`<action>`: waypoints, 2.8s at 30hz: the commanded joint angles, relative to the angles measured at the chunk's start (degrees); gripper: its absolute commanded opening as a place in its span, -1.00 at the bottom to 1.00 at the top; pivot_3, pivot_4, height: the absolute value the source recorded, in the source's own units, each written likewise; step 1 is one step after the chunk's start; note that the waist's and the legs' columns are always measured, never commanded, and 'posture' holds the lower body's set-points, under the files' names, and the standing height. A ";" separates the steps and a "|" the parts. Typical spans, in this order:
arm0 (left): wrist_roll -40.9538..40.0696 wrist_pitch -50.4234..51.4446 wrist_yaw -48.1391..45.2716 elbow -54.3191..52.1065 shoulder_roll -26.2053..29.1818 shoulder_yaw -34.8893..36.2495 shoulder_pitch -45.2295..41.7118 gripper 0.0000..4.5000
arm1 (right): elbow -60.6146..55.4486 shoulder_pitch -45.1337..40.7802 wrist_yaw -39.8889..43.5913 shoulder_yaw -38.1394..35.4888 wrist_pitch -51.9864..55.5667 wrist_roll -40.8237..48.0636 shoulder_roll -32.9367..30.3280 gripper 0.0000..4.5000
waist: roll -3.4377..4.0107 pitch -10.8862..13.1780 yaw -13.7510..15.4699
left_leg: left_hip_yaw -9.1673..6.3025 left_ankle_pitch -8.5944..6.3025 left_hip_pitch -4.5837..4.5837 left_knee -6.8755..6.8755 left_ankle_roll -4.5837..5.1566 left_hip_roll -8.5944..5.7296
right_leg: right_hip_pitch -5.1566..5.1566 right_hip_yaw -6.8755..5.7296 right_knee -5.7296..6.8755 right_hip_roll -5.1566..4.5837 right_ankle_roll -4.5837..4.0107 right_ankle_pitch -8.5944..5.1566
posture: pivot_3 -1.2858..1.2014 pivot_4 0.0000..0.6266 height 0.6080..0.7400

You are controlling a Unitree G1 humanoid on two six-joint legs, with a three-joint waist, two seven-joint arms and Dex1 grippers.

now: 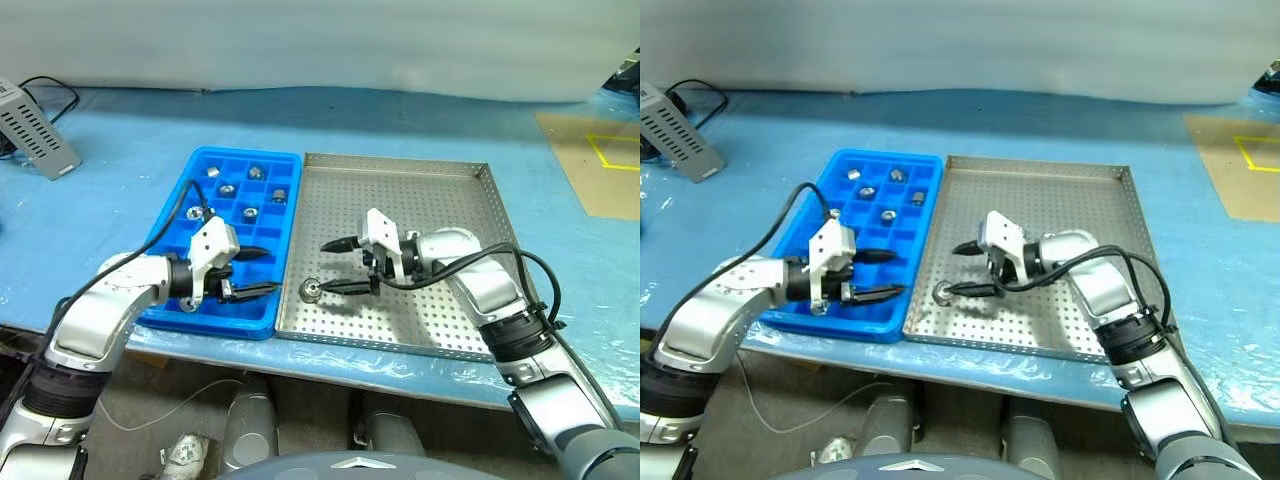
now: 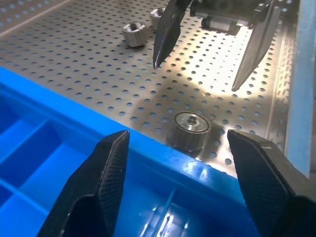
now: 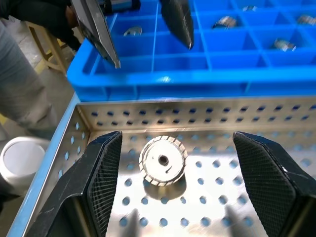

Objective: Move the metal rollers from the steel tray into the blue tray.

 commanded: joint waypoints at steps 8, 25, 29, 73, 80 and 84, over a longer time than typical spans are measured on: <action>-2.79 -1.64 -5.16 2.58 1.78 2.55 -0.03 0.48 | 7.19 -0.43 -3.41 1.82 -3.25 -3.88 3.42 0.66 | 0.00 0.00 -0.77 | 0.00 0.00 -0.01 0.01 0.01 -0.02 | 0.00 0.02 0.00 -0.01 -0.02 0.00 | 0.05 -0.52 1.00; -4.30 4.32 2.60 0.15 0.74 4.22 -1.26 0.48 | 6.32 -2.42 -0.53 5.09 -4.53 -5.95 5.27 0.66 | 0.00 0.00 -0.58 | -0.01 -0.01 -0.02 0.04 0.02 -0.01 | 0.02 0.00 0.02 -0.01 -0.03 0.00 | 0.11 -0.52 1.00; -4.88 4.76 3.55 -0.75 0.98 5.05 -0.54 0.48 | 5.25 -2.42 -1.11 4.81 -3.45 -5.94 5.72 0.66 | -0.01 0.00 -0.52 | -0.02 -0.01 -0.02 0.04 0.02 0.00 | 0.02 -0.01 0.03 -0.01 -0.03 0.00 | 0.12 -0.52 1.00; -3.03 4.75 5.22 0.58 1.20 4.31 -0.13 0.50 | 17.69 -0.36 -4.16 4.20 -12.07 -8.84 6.97 0.66 | -0.01 -0.01 -0.53 | -0.03 0.00 0.04 0.08 0.01 -0.01 | 0.11 -0.01 0.04 -0.02 -0.03 0.00 | 0.11 -0.52 1.00; -2.42 3.27 4.60 2.52 0.88 3.93 -0.44 0.50 | 25.52 -3.37 -3.56 2.94 -14.29 -7.81 10.68 0.66 | -0.04 -0.05 -0.67 | -0.03 0.00 0.11 0.09 0.01 -0.01 | 0.17 -0.01 0.04 -0.02 -0.03 0.00 | 0.10 -0.52 1.00; -1.90 2.01 4.18 3.90 0.72 3.54 -0.54 0.50 | 33.46 -5.72 -2.48 2.82 -18.40 -8.43 14.07 0.66 | -0.05 -0.09 -0.84 | -0.03 0.03 0.21 0.09 -0.04 0.06 | 0.17 -0.01 0.08 0.01 -0.10 0.04 | 0.10 -0.52 1.00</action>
